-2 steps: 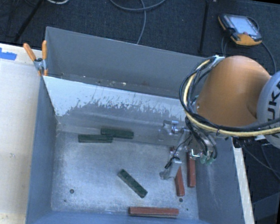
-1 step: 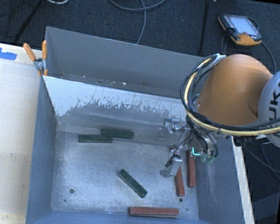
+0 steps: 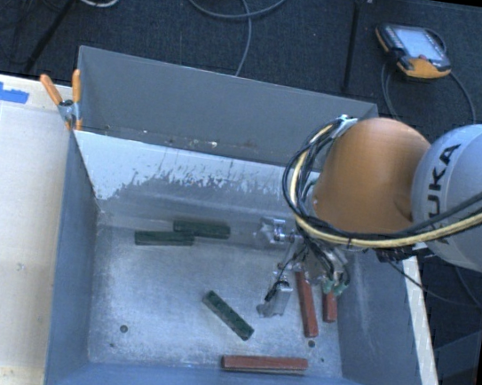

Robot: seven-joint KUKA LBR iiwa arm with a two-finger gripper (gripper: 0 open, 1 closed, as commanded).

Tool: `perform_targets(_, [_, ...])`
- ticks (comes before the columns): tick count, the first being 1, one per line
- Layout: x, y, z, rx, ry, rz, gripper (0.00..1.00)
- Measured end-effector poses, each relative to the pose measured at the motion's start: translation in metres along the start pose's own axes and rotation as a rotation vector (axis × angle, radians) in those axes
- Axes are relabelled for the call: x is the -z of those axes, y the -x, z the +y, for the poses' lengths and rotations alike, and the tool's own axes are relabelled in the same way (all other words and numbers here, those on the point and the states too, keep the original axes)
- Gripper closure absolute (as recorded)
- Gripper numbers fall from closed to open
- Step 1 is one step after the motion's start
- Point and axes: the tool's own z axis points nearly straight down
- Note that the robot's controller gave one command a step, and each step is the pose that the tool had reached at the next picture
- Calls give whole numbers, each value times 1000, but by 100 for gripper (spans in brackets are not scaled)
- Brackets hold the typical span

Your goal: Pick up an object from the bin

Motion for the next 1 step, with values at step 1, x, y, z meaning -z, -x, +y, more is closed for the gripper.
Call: perform_targets(1, [-61,-8,15,97,1,2,0])
